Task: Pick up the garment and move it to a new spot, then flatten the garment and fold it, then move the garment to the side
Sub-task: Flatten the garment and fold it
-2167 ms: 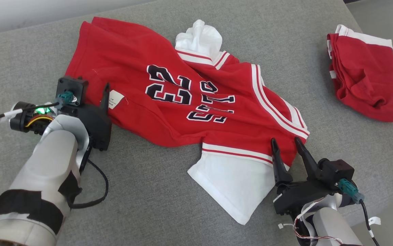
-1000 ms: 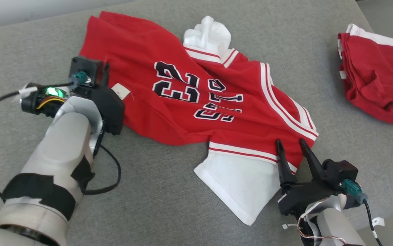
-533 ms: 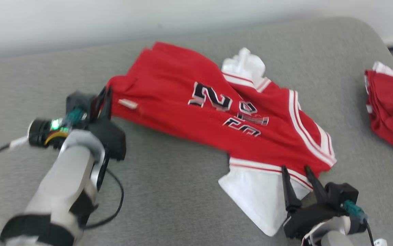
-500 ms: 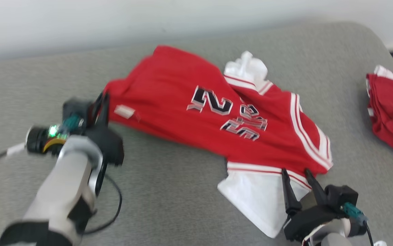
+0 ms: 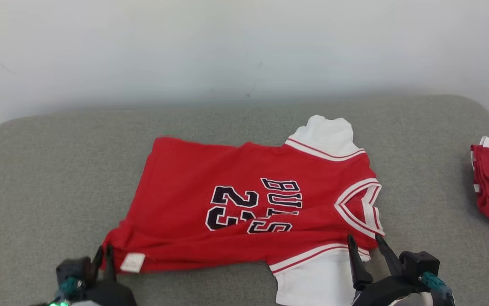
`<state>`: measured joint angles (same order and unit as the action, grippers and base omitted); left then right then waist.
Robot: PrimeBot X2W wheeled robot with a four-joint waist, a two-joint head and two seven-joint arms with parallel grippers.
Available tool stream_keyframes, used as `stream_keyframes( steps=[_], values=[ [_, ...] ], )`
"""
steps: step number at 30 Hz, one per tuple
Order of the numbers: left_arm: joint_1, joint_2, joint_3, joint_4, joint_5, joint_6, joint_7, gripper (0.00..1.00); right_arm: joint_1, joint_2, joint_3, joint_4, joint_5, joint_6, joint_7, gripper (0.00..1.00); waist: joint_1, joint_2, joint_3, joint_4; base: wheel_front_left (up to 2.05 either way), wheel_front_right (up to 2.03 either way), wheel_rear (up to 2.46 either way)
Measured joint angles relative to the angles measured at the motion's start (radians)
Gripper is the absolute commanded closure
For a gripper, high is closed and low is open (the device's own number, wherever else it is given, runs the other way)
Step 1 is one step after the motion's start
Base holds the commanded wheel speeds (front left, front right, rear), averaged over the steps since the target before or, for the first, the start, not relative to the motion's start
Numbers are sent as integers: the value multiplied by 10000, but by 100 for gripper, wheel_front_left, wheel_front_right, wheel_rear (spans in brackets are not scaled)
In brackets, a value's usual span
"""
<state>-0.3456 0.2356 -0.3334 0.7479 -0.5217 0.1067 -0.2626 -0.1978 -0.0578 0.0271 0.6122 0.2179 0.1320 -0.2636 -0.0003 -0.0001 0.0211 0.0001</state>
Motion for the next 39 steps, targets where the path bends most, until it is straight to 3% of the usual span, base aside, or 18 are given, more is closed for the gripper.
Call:
stream_keyframes(
  steps=[8,16,30,39],
  values=[
    [1650,-263,1248,-1285,305,516,0,0,197,4,-140,12,-73,0,0,0,1,0,-355,-106,0,0,0],
    [2692,-598,1871,-1952,980,422,0,0,393,10,-245,-31,-86,0,0,0,1,0,-582,-283,0,0,0],
    [2590,-539,2445,-1898,1891,-731,0,0,577,10,-259,-92,-167,0,-2,0,3,1,-346,-590,0,0,0],
    [2257,-564,2675,-1360,2249,-871,0,0,510,-42,-224,-77,-174,0,-2,0,3,1,-72,-580,0,0,0]
  ],
)
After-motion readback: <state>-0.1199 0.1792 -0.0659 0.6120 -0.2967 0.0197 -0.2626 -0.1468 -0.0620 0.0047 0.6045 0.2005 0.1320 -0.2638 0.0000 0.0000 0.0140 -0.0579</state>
